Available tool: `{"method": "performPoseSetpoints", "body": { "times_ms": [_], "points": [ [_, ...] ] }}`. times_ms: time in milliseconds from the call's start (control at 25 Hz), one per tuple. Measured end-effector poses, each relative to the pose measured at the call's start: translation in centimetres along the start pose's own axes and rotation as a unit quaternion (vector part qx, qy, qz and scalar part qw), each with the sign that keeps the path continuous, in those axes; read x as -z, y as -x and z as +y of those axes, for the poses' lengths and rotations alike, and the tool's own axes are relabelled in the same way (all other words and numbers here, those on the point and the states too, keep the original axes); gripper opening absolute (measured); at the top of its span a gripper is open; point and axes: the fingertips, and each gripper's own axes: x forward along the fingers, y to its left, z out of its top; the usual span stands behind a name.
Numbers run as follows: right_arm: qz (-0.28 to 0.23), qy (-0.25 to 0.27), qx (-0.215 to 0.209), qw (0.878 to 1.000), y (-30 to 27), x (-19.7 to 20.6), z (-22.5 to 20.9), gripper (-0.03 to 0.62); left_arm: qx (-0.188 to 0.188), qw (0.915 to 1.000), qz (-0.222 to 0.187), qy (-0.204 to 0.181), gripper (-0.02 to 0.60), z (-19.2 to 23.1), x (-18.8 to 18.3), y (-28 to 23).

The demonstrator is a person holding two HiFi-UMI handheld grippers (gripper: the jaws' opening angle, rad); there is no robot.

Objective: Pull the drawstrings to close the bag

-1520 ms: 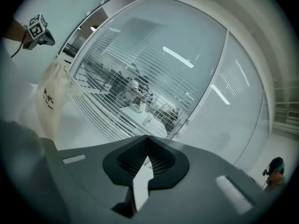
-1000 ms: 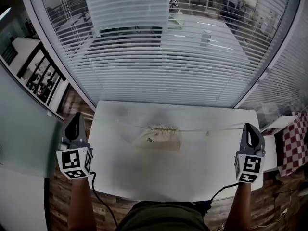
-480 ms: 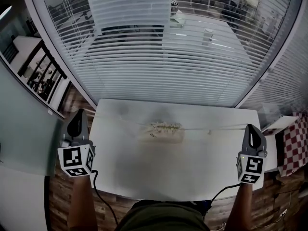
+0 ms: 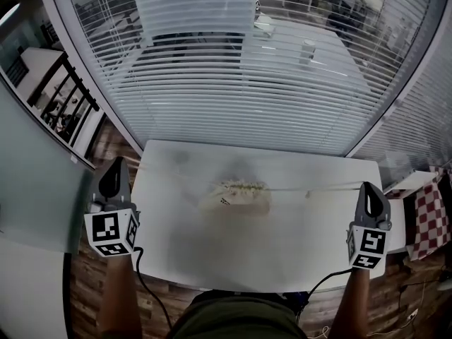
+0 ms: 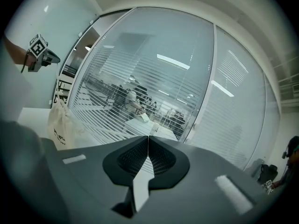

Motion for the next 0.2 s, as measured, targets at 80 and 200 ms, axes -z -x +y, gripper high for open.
{"method": "performPoseSetpoints", "body": {
  "times_ms": [80, 200],
  "points": [
    [0.001, 0.001, 0.000, 1.000, 0.11, 0.04, 0.03, 0.015, 0.000, 1.0000, 0.001, 0.000, 0.008, -0.03, 0.02, 0.14],
    [0.003, 0.002, -0.001, 1.000, 0.35, 0.30, 0.03, 0.015, -0.001, 1.0000, 0.002, 0.000, 0.008, -0.13, 0.03, 0.43]
  ]
}}
